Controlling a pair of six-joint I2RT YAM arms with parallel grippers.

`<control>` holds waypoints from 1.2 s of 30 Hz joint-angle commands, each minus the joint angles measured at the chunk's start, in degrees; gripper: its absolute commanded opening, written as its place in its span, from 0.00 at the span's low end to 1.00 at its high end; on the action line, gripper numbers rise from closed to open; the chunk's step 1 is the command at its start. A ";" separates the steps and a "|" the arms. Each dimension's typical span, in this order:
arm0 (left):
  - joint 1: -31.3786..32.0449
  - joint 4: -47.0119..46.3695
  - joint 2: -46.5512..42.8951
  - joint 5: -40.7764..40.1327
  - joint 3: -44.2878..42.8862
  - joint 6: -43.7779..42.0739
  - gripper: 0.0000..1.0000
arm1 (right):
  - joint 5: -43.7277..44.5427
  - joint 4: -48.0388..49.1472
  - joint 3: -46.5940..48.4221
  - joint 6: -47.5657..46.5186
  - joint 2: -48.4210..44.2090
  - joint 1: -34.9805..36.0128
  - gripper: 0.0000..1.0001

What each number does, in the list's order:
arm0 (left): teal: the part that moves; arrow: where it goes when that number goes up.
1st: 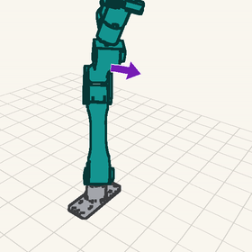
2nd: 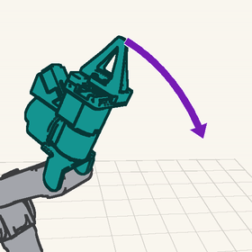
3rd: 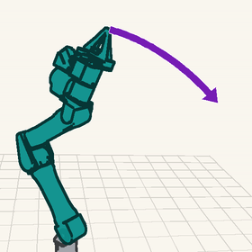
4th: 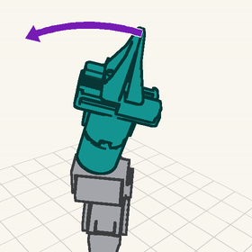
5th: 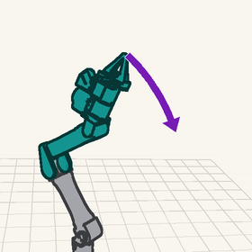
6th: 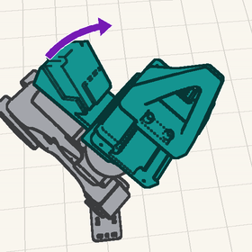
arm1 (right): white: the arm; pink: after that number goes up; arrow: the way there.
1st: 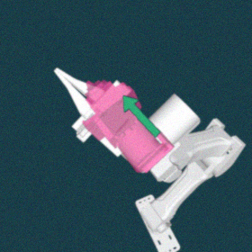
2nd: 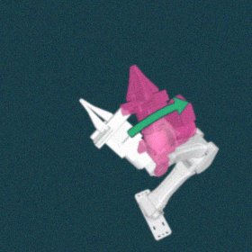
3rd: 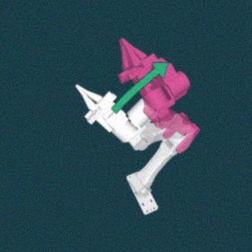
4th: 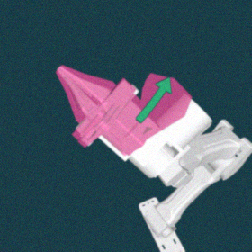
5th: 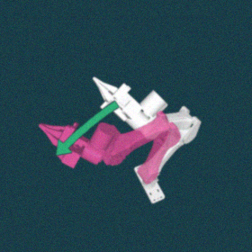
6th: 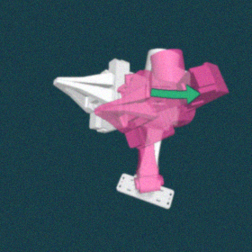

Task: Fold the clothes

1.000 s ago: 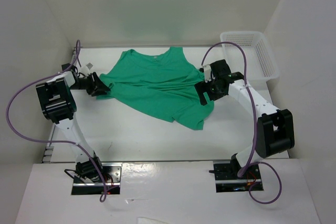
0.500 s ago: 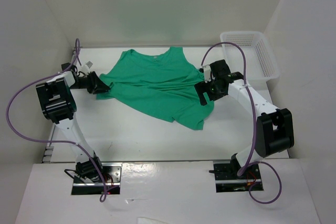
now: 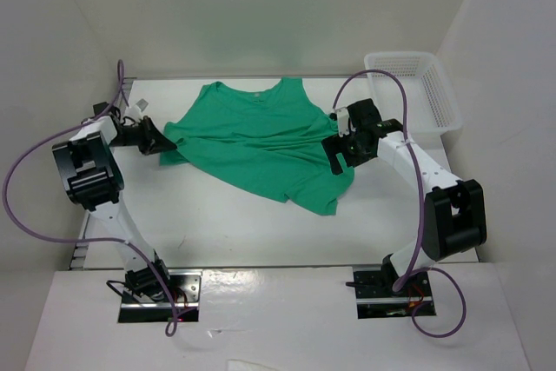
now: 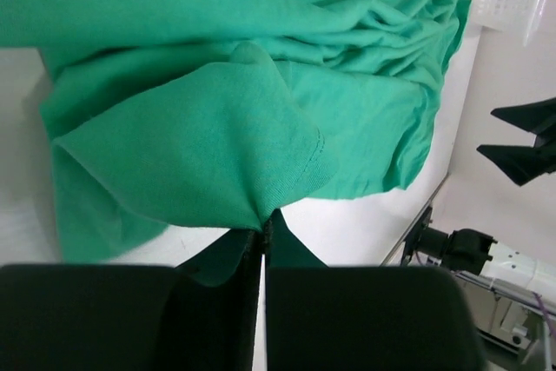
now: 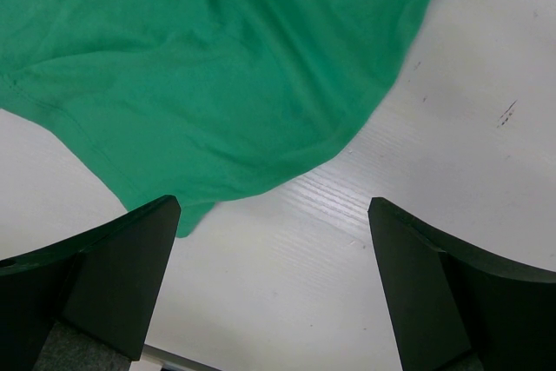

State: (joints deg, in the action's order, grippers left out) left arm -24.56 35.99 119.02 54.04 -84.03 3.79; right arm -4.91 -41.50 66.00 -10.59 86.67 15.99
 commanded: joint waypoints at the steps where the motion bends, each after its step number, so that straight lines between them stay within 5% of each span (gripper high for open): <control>1: -1.20 4.44 -5.54 1.33 -2.10 -4.40 0.03 | 0.51 2.03 -0.17 -0.57 0.07 0.54 0.98; 21: -1.20 25.97 -15.13 -9.66 2.11 -20.32 0.01 | -0.54 -1.30 -0.17 -3.03 -0.45 0.54 0.98; 29: -1.20 22.90 -23.22 -16.59 6.59 -19.79 0.15 | 2.18 -2.36 -1.92 -3.03 -2.12 5.11 0.98; 36: -1.72 19.92 -28.22 -18.36 11.95 -20.40 0.17 | 2.18 -3.50 -1.92 -3.03 -3.27 6.34 0.98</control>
State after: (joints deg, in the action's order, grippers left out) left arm -25.50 57.47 92.99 36.86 -73.84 -15.05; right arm -3.55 -43.83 64.14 -13.17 85.93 21.98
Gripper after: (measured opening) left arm 0.173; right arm 0.978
